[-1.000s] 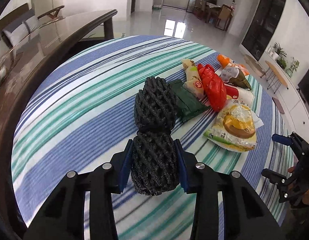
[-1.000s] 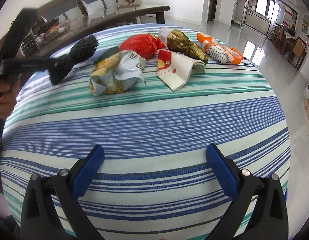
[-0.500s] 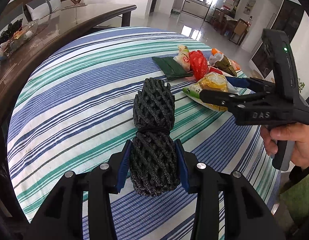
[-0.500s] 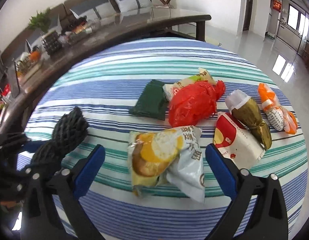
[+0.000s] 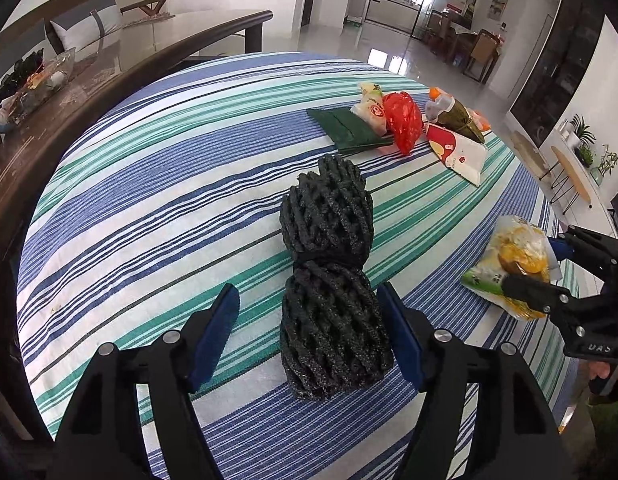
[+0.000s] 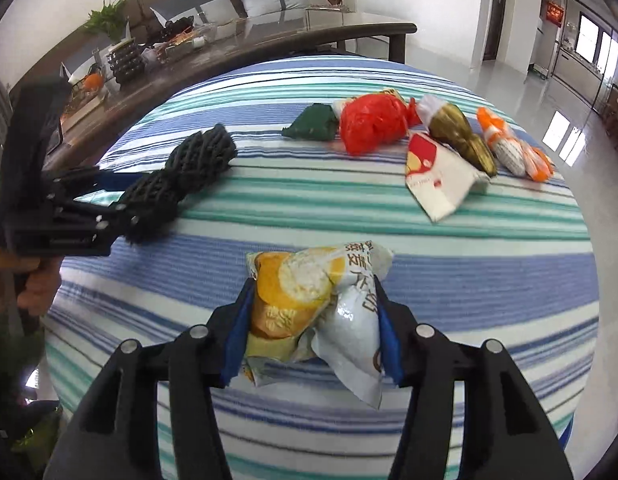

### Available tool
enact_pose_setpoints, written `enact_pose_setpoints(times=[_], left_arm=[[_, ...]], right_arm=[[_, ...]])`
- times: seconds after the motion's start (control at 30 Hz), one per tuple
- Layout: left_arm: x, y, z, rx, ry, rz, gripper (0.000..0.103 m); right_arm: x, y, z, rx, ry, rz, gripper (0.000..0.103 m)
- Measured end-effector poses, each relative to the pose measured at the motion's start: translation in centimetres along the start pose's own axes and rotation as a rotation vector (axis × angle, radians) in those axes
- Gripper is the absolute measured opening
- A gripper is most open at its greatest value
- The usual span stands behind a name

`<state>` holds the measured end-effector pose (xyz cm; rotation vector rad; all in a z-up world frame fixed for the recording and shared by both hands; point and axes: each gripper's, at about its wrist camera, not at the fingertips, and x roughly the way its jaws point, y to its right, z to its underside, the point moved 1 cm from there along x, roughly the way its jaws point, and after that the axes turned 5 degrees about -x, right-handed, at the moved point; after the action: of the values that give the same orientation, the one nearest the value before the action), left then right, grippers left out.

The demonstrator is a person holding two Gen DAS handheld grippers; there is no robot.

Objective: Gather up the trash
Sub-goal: 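Carry the mesh sleeves and chip bag over the blue wastebasket and open both tools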

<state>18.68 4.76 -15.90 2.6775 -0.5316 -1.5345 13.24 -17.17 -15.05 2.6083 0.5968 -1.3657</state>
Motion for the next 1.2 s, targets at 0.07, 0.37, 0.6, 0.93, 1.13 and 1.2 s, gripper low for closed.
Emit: enact_pose_setpoints(times=[0.07,0.37,0.6,0.93,1.13,1.2], left_arm=[[0.5,0.3,-0.1,0.018,-0.014,-0.005,0.071],[0.9,1.8,-0.4,0.066,-0.043,0.000,0.056],[0.1,3.1,0.4,0.087,-0.036,0.023,0.033],[-3.6,9.1,0.5,0.132,0.043,0.110,0.031],[-4.4,16.8,1.5,0.205,0.044,0.221,0.031],[-4.5,19.8,2.0,0.232,0.039,0.263,0.031]], right_arm=[[0.0,0.2,0.0,0.001,-0.004,-0.015,0.071],[0.6,1.0,-0.8,0.042,-0.057,-0.010,0.073],[-1.4,0.8,0.2,0.062,-0.014,-0.023,0.047],[-7.0,3.8,3.0,0.167,0.093,-0.003,0.046],[-12.4,9.8,7.8,0.276,0.136,0.107,0.046],[-14.2,12.6,10.2,0.323,0.137,0.174,0.046]])
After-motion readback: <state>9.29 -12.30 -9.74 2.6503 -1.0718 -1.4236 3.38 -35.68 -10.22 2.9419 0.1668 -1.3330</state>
